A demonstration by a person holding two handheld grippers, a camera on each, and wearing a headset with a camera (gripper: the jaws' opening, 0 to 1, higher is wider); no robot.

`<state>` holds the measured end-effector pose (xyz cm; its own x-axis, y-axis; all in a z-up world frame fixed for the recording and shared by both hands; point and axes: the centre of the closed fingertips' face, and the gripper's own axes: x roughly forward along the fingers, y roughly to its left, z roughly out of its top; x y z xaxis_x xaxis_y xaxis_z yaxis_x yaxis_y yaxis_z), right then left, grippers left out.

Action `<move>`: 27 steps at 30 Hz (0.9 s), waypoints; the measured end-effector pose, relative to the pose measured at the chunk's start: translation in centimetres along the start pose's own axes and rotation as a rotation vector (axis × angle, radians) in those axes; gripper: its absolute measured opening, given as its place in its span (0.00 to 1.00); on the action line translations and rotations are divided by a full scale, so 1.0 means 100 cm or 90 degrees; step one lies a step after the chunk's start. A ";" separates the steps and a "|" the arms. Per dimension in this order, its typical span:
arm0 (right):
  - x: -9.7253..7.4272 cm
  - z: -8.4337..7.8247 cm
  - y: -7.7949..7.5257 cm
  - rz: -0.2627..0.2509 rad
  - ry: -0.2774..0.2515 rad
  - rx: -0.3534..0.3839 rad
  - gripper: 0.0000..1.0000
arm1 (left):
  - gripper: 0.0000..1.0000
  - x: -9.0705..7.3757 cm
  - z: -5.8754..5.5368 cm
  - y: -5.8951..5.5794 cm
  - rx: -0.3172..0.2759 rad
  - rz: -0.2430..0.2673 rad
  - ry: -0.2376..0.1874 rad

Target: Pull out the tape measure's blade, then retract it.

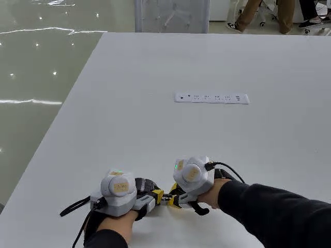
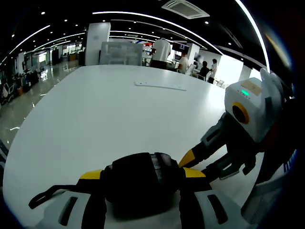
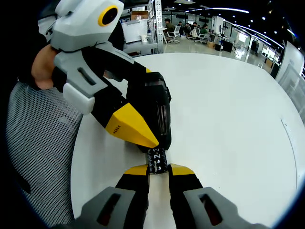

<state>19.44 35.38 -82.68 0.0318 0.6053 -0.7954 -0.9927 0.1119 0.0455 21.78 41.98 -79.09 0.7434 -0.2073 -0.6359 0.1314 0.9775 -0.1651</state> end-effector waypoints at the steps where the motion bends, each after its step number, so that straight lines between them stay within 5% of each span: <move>1: 0.000 0.001 0.000 0.001 -0.001 0.000 0.12 | 0.58 0.000 0.000 0.000 -0.001 0.000 0.000; 27: 0.009 0.011 0.001 0.008 -0.009 0.002 0.13 | 0.58 0.000 0.000 -0.001 -0.001 -0.005 0.001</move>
<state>19.49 36.82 -82.67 0.0216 0.6171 -0.7866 -0.9927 0.1068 0.0565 21.71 41.93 -79.08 0.7418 -0.2157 -0.6350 0.1363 0.9756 -0.1722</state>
